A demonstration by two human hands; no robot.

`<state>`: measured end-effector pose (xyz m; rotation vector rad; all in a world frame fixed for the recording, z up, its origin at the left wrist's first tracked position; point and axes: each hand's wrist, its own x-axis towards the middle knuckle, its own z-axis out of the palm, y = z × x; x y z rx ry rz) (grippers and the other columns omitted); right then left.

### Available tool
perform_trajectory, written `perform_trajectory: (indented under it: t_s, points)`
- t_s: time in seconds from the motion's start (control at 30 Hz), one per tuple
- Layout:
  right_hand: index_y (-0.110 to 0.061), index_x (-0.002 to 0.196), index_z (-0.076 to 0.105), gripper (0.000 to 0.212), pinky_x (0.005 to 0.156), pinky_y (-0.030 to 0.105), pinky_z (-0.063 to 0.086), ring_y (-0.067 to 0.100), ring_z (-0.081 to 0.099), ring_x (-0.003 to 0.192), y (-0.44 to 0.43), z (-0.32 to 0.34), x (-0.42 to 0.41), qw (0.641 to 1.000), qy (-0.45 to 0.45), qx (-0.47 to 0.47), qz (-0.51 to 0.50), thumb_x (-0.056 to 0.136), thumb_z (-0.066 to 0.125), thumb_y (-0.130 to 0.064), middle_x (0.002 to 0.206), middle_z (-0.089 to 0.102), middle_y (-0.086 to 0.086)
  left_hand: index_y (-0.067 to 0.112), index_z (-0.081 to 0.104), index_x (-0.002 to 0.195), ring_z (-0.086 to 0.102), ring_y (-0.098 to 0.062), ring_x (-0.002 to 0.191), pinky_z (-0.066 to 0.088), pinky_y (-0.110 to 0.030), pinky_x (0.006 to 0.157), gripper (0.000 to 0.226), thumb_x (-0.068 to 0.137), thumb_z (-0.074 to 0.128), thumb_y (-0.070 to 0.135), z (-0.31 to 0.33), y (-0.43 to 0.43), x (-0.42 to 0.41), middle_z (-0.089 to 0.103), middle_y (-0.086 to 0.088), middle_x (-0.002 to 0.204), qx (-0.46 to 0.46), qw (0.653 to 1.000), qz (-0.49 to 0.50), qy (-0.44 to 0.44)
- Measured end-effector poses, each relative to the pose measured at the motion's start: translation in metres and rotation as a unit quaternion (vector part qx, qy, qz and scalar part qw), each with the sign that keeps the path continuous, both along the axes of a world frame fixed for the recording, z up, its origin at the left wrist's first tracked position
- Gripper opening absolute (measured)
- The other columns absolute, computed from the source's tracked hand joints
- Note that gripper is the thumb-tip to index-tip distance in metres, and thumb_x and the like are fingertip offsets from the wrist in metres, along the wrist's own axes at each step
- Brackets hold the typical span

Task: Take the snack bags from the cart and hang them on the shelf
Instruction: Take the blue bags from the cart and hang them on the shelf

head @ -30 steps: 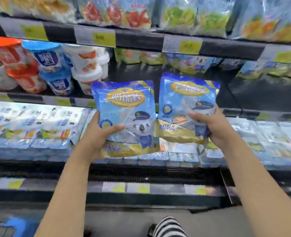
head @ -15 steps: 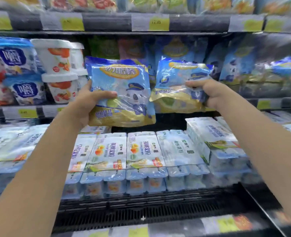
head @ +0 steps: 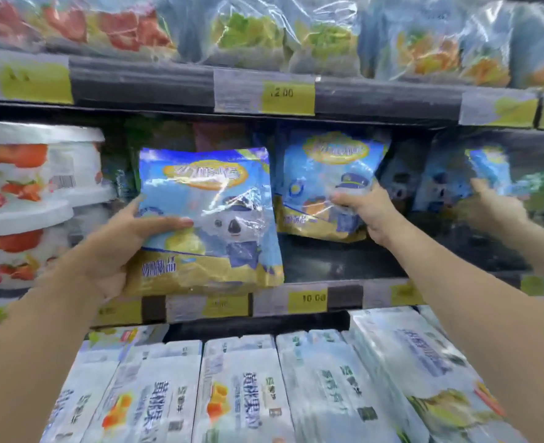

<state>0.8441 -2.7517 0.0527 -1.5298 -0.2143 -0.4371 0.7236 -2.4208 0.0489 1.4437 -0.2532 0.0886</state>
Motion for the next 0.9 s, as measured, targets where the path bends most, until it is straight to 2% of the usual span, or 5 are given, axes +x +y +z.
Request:
perform_trajectory:
  t_s: [0.1, 0.47, 0.67, 0.83, 0.9]
  points:
    - [-0.014, 0.093, 0.061, 0.033, 0.054, 0.020, 0.053, 0.006, 0.066, 0.055, -0.004, 0.002, 0.032, 1.000, 0.001, -0.024, 0.014, 0.069, 0.077, 0.005, 0.065, 0.071, -0.006, 0.020, 0.069, 0.102, 0.071, -0.018, 0.057, 0.055, -0.030, 0.044, 0.038, 0.065, 0.067, 0.009, 0.001, -0.005, 0.016, 0.076, -0.004, 0.084, -0.020, 0.999, -0.036, -0.007]
    - [-0.006, 0.104, 0.070, 0.042, 0.052, 0.011, 0.047, 0.004, 0.062, 0.070, -0.020, 0.010, 0.034, 0.986, 0.095, -0.120, -0.073, 0.066, 0.086, -0.015, 0.090, 0.071, 0.000, 0.019, 0.061, 0.122, 0.073, -0.026, 0.089, 0.060, -0.035, 0.066, 0.100, 0.030, 0.094, 0.039, -0.004, -0.010, 0.038, 0.073, -0.008, 0.110, 0.028, 0.997, -0.019, -0.068]
    - [-0.006, 0.124, 0.045, 0.063, 0.092, 0.044, 0.045, 0.035, 0.052, 0.115, 0.007, 0.005, -0.036, 0.915, 0.083, -0.206, -0.336, 0.081, 0.070, -0.045, 0.126, 0.055, 0.017, 0.018, 0.058, 0.124, 0.072, -0.025, 0.093, 0.058, -0.034, 0.070, 0.088, 0.045, 0.092, 0.035, -0.004, -0.027, 0.025, 0.073, -0.006, 0.111, 0.014, 0.997, -0.038, -0.071]
    - [-0.017, 0.130, 0.057, 0.082, 0.103, 0.048, 0.042, 0.026, 0.056, 0.116, 0.050, 0.009, -0.100, 0.985, 0.123, -0.100, 0.074, 0.068, 0.068, -0.069, 0.123, 0.064, 0.002, 0.020, 0.058, 0.120, 0.071, -0.020, 0.076, 0.054, -0.031, 0.051, 0.052, 0.073, 0.079, 0.018, -0.001, -0.065, 0.018, 0.073, -0.006, 0.106, 0.013, 0.997, -0.040, -0.058]
    - [-0.010, 0.112, 0.063, 0.069, 0.077, 0.037, 0.052, 0.026, 0.060, 0.084, 0.045, 0.010, -0.106, 0.979, 0.130, -0.106, 0.120, 0.064, 0.080, -0.055, 0.091, 0.070, 0.002, 0.017, 0.058, 0.119, 0.071, -0.024, 0.079, 0.058, -0.037, 0.060, 0.055, 0.070, 0.083, 0.015, 0.001, -0.081, 0.021, 0.073, -0.010, 0.105, 0.008, 0.997, -0.045, -0.060]
